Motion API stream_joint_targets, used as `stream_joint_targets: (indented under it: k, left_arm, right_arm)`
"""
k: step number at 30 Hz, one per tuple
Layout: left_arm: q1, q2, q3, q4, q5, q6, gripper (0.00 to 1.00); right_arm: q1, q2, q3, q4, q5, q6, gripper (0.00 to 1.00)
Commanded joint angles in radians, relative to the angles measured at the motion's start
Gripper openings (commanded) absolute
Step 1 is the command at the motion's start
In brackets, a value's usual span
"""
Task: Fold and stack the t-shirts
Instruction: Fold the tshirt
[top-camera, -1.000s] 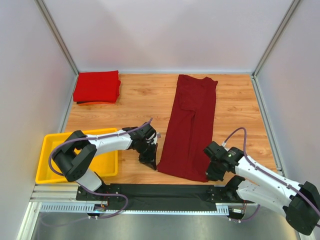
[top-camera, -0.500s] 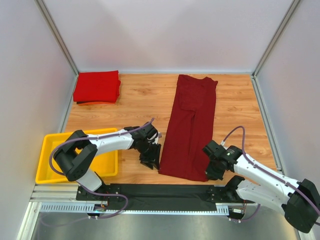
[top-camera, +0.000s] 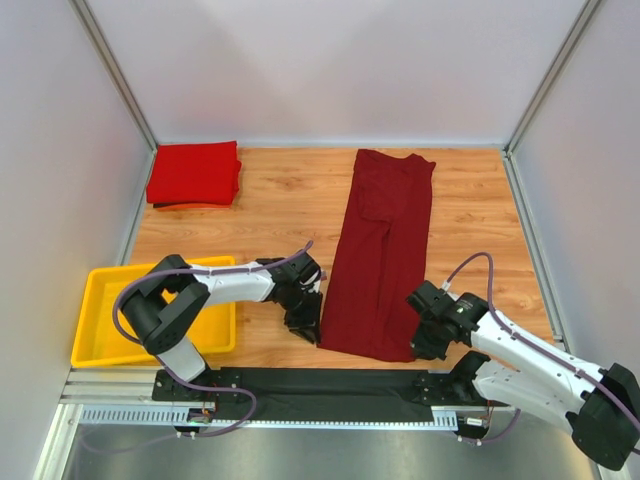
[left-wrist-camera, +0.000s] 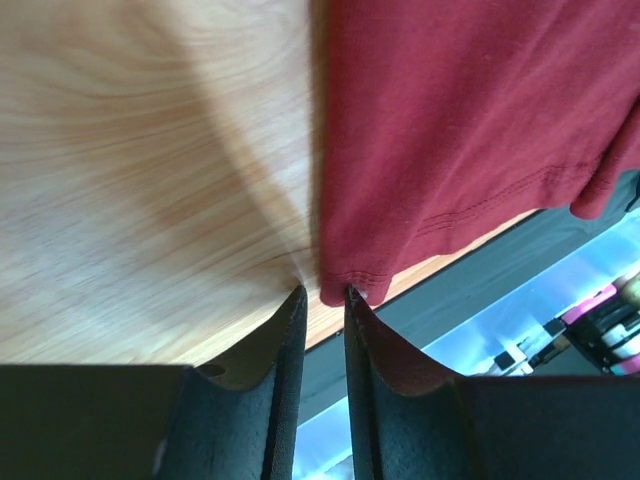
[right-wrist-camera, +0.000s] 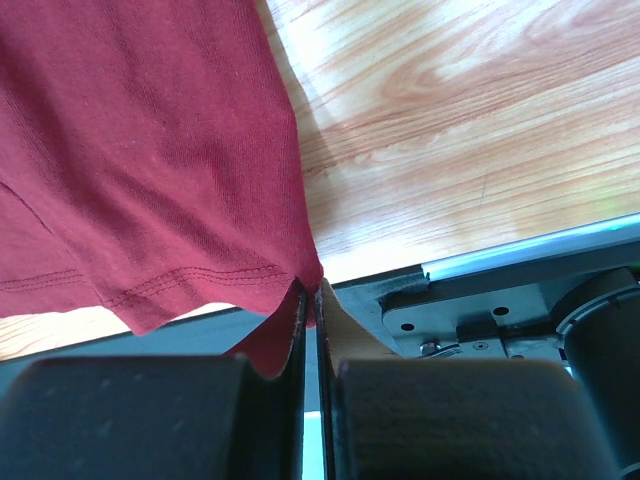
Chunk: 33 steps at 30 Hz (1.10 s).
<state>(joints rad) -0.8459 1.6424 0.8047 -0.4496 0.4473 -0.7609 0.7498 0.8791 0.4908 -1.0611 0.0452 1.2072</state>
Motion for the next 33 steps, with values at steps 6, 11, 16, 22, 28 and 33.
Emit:
stream_joint_targets:
  k: [6,11,16,22,28,33]
  left_arm:
    - [-0.028,-0.004,0.004,-0.035,-0.094,-0.048,0.31]
    - [-0.028,-0.091,0.008,-0.083,-0.162,-0.064,0.43]
    - [-0.028,-0.121,-0.012,-0.035,-0.135,-0.092,0.47]
    - [-0.028,-0.081,-0.041,0.051,-0.085,-0.107,0.48]
    - [-0.03,-0.007,-0.053,0.101,-0.052,-0.11,0.38]
    - [-0.033,-0.004,-0.047,0.106,-0.041,-0.103,0.17]
  right_arm:
    - [0.005,-0.017,0.008,0.007,0.022,-0.003,0.0]
    - [0.003,-0.026,0.003,0.01,0.019,-0.001,0.0]
    - [0.005,-0.037,0.006,0.007,0.019,-0.001,0.0]
    - [0.005,-0.035,0.005,0.013,0.019,-0.005,0.0]
    - [0.005,-0.032,0.002,0.013,0.025,-0.003,0.0]
    - [0.005,-0.023,0.008,0.012,0.031,-0.001,0.0]
